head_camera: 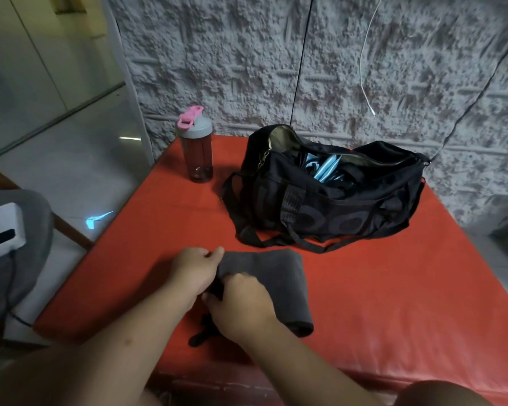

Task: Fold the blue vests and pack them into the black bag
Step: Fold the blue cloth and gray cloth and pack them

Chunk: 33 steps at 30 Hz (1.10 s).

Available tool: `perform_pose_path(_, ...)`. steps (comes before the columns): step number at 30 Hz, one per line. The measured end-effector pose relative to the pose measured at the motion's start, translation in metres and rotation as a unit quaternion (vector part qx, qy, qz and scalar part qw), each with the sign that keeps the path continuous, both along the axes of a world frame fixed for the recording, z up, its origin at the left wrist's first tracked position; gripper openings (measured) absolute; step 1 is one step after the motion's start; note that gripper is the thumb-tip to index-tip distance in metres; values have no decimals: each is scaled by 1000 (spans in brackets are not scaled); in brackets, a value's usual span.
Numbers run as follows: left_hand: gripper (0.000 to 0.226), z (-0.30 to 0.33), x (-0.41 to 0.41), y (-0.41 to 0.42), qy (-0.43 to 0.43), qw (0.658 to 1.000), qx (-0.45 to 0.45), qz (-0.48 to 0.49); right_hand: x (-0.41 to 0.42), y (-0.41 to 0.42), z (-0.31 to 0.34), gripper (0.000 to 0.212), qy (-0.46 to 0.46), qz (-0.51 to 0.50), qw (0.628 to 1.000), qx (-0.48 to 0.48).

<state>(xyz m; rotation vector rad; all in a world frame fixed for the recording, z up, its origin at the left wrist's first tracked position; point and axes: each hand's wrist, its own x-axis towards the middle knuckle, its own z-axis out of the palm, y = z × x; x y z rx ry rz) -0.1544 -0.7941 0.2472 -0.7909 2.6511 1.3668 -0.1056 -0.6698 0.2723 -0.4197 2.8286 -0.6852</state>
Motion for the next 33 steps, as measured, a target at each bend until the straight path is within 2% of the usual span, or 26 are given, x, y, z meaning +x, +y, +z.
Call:
perform_pose_path(2, 15, -1, 3, 1, -16, 1000, 14, -6, -3, 8, 3, 34, 13, 35, 999, -21)
perform_pose_path(3, 13, -2, 3, 0, -21, 1000, -1, -11, -6, 15, 5, 32, 41, 29, 998, -35)
perform_pose_path(6, 19, 1, 5, 1, -20, 999, -43, -24, -20, 43, 3, 36, 189, -29, 980, -56)
perform_pose_path(7, 26, 2, 6, 2, -16, 997, -59, -36, -23, 52, -2, 43, 195, -30, 980, -37)
perform_pose_path(10, 43, 0, 7, 4, 2, 990, -126, -69, -19, 79, -27, 73, 54, 32, 991, 121)
perform_pose_path(11, 44, 0, 9, 5, 6, 988, -141, -71, -16, 86, -36, 80, 17, 45, 988, 150)
perform_pose_path(13, 45, -1, 10, 7, 13, 985, -154, -70, -11, 96, -46, 87, 0, 47, 987, 154)
perform_pose_path(17, 50, 2, 15, 13, 25, 981, -171, -84, -8, 105, -42, 70, 7, 13, 996, 87)
perform_pose_path(20, 57, 7, 23, 19, 62, 962, -239, -115, -14, 112, -31, 58, 41, -152, 987, -17)
perform_pose_path(23, 53, 13, 38, 33, 134, 917, -315, -204, -20, 120, -16, 42, 23, -230, 970, 78)
perform_pose_path(26, 55, 4, 49, 45, 63, 873, -319, -363, -21, 119, -11, 42, -64, -241, 965, 86)
perform_pose_path(29, 60, -7, 53, 49, -26, 831, -350, -431, -25, 116, -14, 36, -89, -254, 961, 72)
perform_pose_path(31, 63, -8, 52, 51, -29, 829, -350, -436, -28, 118, -13, 33, -94, -266, 957, 61)
perform_pose_path(33, 57, -7, 49, 53, -8, 844, -305, -440, -33, 128, -9, 33, -95, -281, 953, 54)
